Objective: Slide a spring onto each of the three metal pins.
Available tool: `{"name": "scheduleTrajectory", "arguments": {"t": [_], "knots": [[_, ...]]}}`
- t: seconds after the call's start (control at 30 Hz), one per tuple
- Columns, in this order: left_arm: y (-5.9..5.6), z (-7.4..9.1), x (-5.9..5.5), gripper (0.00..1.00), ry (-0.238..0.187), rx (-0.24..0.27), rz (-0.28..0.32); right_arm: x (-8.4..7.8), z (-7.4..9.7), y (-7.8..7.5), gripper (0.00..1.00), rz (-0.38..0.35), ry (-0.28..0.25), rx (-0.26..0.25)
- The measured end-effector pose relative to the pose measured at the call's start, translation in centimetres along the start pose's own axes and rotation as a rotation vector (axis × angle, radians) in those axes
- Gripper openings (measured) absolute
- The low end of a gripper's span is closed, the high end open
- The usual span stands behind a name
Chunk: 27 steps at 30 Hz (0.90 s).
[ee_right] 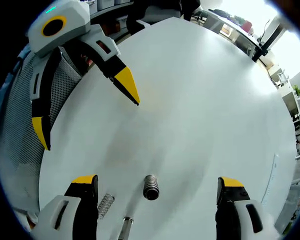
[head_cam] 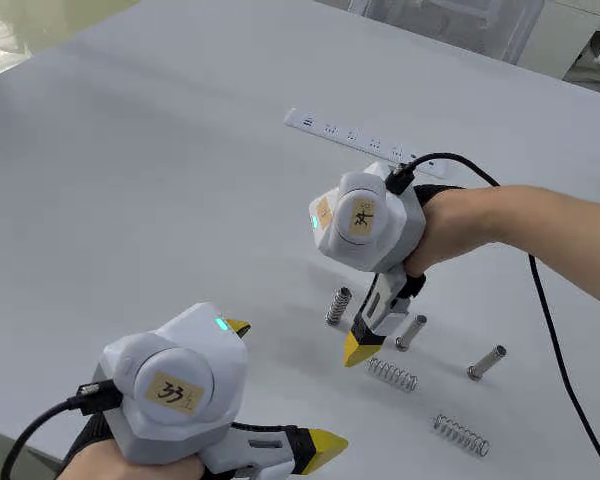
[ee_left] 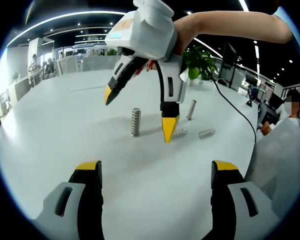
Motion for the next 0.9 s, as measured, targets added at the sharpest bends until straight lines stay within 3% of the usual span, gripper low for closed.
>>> {"name": "scheduleTrajectory", "arguments": {"t": [0.5, 0.67, 0.8, 0.9], "knots": [[0.2, 0.2, 0.1, 0.89, -0.009, 0.0, -0.007, -0.8, 1.2, 0.5, 0.99, -0.095, -0.114, -0.045], [0.5, 0.3, 0.2, 0.88, -0.023, -0.006, -0.009, -1.5, 2.1, 0.6, 0.99, -0.215, -0.242, -0.06], [0.8, 0.4, 0.5, 0.88, -0.031, -0.003, -0.024, -2.4, 2.6, 1.0, 0.99, -0.252, -0.276, -0.059], [1.0, 0.3, 0.5, 0.88, -0.022, -0.011, -0.037, -3.1, 3.1, 1.3, 0.99, -0.323, -0.336, -0.082]]}}
Point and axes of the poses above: the centre of the closed fingertips' face, and the gripper's own axes: z roughly backward along the fingers, y roughly to its left, x roughly out of its top, the point moved 8 cm from there along z, roughly backward along the fingers, and after that the axes turned 9 degrees about -z, right-handed, at the moved point
